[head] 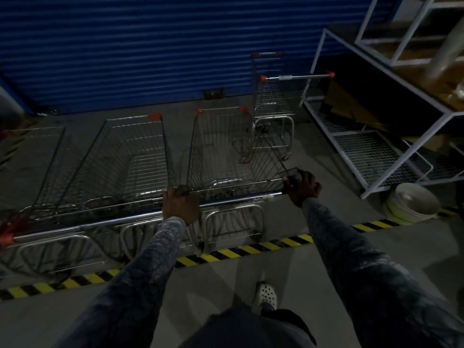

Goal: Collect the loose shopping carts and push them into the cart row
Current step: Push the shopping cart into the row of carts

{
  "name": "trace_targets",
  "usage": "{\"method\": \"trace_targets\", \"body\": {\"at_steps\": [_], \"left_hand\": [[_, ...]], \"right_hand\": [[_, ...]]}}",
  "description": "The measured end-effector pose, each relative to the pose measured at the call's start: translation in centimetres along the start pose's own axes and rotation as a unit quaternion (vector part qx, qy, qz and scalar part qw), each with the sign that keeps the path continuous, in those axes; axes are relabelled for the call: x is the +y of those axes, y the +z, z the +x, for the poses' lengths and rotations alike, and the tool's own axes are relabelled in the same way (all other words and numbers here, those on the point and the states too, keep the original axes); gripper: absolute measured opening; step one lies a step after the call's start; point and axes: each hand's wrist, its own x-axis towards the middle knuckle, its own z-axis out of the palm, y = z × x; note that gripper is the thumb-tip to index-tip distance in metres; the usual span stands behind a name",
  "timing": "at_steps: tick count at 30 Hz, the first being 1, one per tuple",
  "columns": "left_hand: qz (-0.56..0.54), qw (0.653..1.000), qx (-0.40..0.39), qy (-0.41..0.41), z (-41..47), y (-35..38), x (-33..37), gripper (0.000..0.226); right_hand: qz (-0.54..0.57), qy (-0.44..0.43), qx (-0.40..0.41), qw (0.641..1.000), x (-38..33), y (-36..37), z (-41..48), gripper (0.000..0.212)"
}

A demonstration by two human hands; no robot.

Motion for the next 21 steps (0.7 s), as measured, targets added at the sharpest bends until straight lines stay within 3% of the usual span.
{"method": "trace_targets", "body": {"at_steps": [6, 9, 12, 15, 19, 21], "left_hand": [[0.022, 0.999, -0.027, 0.032, 0.6, 1.0, -0.6, 0.038], [-0.007, 1.000, -0.014, -0.015, 0.5, 1.0, -0.5, 0.035], [-0.015, 0.999, -0.025, -0.036, 1.2, 1.9, -0.6, 0.046], [-0.059, 0.997, 0.016, -0.049, 0.5, 1.2, 0.6, 0.037], [-0.036, 0.998, 0.027, -0.041, 0.0, 0.3, 1.6, 0.027], [0.002, 0.999, 0.000, -0.048, 0.6, 0.7, 1.7, 0.020]], "right_hand": [[-0.044, -0.022, -0.030, 0.998, 0.7, 0.5, 0.7, 0.060], [-0.074, -0.046, 0.004, 0.996, 0.9, 1.3, 1.1, 0.059], [-0.041, -0.054, 0.054, 0.996, 1.2, 1.9, 1.2, 0.070], [-0.016, -0.075, 0.074, 0.994, 1.6, 1.8, 1.2, 0.087], [-0.030, -0.099, 0.065, 0.992, 1.8, 1.6, 1.8, 0.062], [-0.003, -0.093, 0.074, 0.993, 2.0, 1.7, 2.3, 0.078]]}}
